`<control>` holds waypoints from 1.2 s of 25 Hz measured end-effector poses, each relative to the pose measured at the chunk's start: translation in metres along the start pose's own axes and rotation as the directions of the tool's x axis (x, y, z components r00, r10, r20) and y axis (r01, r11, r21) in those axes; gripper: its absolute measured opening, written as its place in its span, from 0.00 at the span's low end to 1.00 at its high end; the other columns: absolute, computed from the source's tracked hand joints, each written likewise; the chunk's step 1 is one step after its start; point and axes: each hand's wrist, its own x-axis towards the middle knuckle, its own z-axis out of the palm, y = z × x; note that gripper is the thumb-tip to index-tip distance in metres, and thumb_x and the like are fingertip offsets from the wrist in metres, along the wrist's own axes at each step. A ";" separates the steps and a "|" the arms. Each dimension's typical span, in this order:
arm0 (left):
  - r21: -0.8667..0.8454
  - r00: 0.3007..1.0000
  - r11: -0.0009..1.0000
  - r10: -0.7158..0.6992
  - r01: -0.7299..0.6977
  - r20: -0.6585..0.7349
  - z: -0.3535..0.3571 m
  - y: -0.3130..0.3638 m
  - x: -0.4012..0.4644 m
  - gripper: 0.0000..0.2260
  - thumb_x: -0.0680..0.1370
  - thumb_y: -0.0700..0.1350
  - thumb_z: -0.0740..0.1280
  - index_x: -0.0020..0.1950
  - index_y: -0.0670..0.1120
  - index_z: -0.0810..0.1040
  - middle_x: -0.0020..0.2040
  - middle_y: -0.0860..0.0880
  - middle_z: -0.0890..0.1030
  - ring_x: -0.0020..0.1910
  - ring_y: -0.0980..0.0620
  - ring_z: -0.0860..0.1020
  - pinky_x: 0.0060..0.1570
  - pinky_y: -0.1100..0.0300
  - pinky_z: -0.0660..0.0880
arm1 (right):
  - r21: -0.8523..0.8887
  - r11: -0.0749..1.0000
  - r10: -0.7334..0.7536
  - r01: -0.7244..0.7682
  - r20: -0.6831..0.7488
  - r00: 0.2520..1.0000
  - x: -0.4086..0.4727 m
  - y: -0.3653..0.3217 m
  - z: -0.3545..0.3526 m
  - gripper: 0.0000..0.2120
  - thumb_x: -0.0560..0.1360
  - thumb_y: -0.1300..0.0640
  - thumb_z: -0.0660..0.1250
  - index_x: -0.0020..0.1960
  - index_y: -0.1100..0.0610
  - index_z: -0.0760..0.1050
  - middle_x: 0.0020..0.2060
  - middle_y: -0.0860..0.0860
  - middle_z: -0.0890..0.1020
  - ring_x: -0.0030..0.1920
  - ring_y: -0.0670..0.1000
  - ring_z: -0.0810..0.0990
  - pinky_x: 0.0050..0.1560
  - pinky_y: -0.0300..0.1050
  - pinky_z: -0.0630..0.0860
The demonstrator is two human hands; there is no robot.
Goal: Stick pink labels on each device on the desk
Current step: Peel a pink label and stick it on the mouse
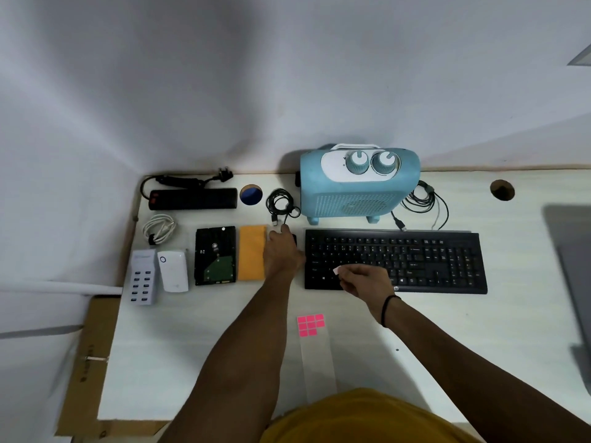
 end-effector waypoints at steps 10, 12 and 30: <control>-0.843 0.888 -0.302 0.027 0.445 0.459 -0.045 -0.008 -0.066 0.16 0.78 0.45 0.62 0.63 0.42 0.75 0.56 0.39 0.77 0.51 0.39 0.78 0.50 0.42 0.81 | 0.115 0.972 -0.228 0.205 0.249 0.941 -0.042 -0.070 0.015 0.05 0.75 0.65 0.71 0.50 0.64 0.82 0.38 0.56 0.86 0.37 0.49 0.84 0.43 0.38 0.82; -0.794 0.885 -0.394 0.149 0.463 0.442 -0.052 -0.013 -0.085 0.21 0.77 0.45 0.60 0.69 0.44 0.74 0.58 0.38 0.78 0.50 0.38 0.79 0.51 0.44 0.80 | 0.106 0.963 -0.270 0.249 0.324 0.907 -0.056 -0.081 0.020 0.05 0.73 0.67 0.72 0.49 0.64 0.83 0.40 0.56 0.87 0.39 0.50 0.86 0.45 0.38 0.83; -0.864 0.881 -0.355 0.434 0.358 0.187 -0.094 0.015 -0.141 0.27 0.77 0.44 0.56 0.77 0.45 0.67 0.59 0.37 0.77 0.49 0.40 0.78 0.48 0.48 0.77 | -0.516 0.530 -0.581 0.673 0.357 0.731 -0.118 -0.132 0.020 0.03 0.70 0.55 0.78 0.42 0.49 0.85 0.34 0.41 0.85 0.37 0.33 0.82 0.43 0.24 0.72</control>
